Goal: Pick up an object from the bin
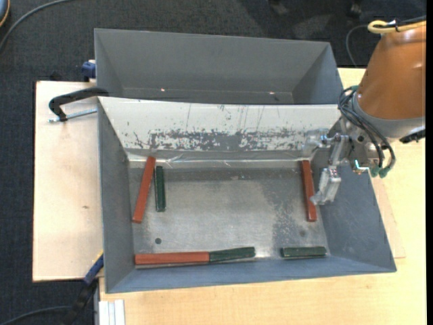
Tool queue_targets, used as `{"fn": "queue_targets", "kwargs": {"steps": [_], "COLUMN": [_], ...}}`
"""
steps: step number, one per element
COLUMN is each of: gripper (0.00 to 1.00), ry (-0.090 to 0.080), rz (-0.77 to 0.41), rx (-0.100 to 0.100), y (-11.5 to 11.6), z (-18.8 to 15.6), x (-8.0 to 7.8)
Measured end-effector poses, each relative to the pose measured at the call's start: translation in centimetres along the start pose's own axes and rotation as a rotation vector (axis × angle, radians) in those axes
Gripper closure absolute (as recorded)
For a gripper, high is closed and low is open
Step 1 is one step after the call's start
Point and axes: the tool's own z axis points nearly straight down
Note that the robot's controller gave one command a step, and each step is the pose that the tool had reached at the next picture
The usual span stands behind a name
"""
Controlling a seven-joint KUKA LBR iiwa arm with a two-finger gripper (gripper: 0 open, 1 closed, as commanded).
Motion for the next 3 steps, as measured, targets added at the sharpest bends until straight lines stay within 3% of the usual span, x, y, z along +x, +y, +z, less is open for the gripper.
{"fn": "queue_targets", "kwargs": {"steps": [1, 2, 3], "gripper": [0.0, 0.0, 0.0], "ry": [-0.003, -0.013, -0.01], "rz": [-0.69, -0.985, -1.442], "rx": [0.001, 0.006, 0.008], "y": [-6.4, -4.2, -4.6], "z": [17.7, 14.3, 13.9], "x": [-3.9, -5.1, -6.4]}}
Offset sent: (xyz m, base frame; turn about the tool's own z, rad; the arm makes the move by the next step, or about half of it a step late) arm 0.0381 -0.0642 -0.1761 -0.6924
